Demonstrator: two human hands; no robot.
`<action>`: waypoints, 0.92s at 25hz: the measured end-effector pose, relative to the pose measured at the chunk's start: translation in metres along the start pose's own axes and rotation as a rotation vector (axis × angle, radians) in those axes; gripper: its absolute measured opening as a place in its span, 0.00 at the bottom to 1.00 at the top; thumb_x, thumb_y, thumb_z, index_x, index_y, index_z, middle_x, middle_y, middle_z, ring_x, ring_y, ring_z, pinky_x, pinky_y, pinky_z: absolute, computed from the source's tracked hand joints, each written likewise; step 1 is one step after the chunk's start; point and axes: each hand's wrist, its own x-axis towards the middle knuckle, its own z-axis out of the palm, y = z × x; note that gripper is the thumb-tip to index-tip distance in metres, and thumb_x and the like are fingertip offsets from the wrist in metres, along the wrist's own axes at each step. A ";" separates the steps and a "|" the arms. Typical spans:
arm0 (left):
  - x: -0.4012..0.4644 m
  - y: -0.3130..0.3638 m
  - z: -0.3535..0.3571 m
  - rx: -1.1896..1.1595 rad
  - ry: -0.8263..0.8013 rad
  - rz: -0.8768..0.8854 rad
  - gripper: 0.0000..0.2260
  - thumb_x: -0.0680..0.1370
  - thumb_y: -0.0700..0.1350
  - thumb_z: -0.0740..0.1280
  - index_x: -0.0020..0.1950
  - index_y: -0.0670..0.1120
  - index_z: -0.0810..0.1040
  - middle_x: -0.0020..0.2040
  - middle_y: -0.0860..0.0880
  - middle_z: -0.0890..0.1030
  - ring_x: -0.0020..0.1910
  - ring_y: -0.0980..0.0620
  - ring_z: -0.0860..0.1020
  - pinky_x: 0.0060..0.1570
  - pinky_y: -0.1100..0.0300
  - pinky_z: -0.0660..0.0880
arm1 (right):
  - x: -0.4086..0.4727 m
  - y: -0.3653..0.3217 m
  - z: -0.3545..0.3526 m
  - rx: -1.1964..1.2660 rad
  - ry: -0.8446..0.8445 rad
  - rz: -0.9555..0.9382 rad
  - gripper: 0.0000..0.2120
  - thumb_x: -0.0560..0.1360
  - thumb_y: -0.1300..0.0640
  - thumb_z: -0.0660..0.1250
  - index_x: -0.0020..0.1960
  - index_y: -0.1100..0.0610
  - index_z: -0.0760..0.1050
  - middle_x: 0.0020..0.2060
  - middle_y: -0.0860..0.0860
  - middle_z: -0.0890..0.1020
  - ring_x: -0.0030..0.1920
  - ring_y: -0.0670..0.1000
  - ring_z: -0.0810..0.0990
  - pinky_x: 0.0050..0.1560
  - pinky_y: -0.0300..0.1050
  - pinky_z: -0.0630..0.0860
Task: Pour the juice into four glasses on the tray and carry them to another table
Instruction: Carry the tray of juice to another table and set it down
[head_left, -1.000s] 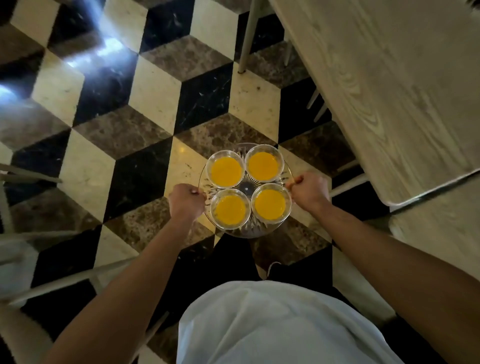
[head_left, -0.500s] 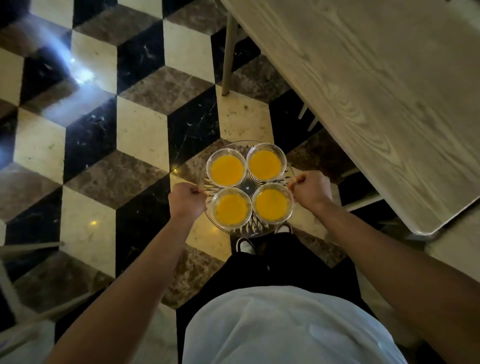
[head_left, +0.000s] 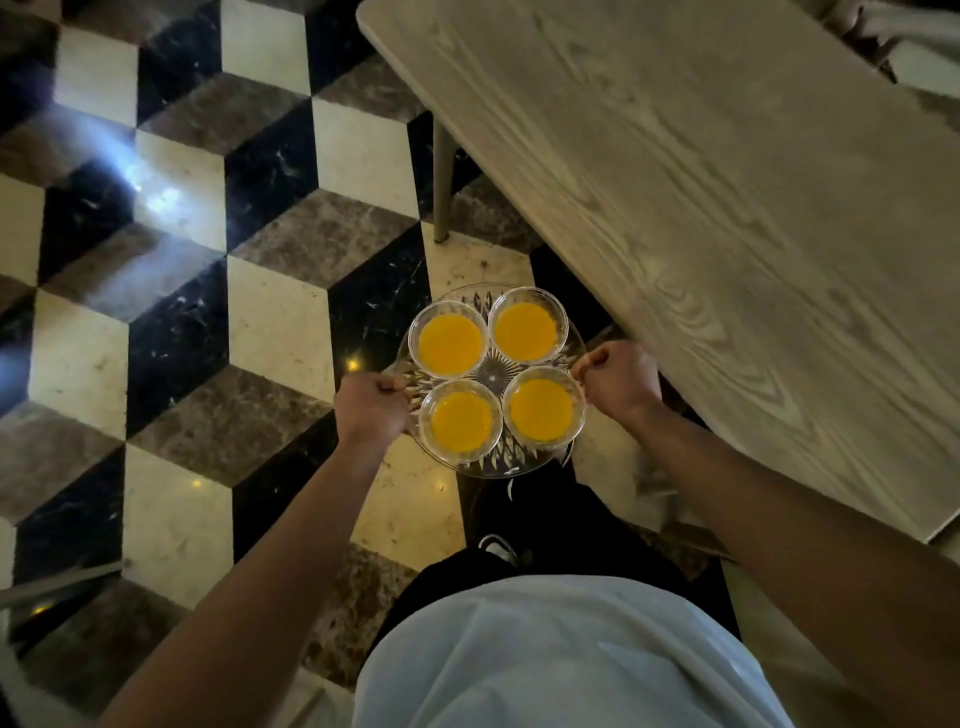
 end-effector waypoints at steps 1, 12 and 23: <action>0.007 0.013 0.002 -0.002 -0.001 0.004 0.08 0.75 0.33 0.72 0.41 0.44 0.87 0.38 0.44 0.86 0.37 0.43 0.86 0.42 0.43 0.86 | 0.011 -0.004 -0.006 -0.004 0.008 0.003 0.11 0.74 0.63 0.66 0.39 0.54 0.85 0.32 0.47 0.85 0.33 0.44 0.84 0.42 0.40 0.83; 0.063 0.146 0.037 0.021 -0.051 0.032 0.12 0.76 0.35 0.71 0.35 0.47 0.84 0.36 0.45 0.85 0.39 0.46 0.85 0.46 0.45 0.86 | 0.109 -0.015 -0.081 -0.003 0.114 0.052 0.05 0.73 0.57 0.71 0.43 0.58 0.84 0.37 0.53 0.86 0.43 0.53 0.84 0.37 0.38 0.70; 0.117 0.264 0.108 0.167 -0.231 0.245 0.08 0.76 0.36 0.72 0.38 0.46 0.84 0.37 0.47 0.85 0.30 0.56 0.83 0.35 0.58 0.82 | 0.154 0.011 -0.137 0.147 0.304 0.295 0.07 0.72 0.57 0.73 0.36 0.57 0.81 0.31 0.50 0.84 0.36 0.50 0.82 0.33 0.37 0.73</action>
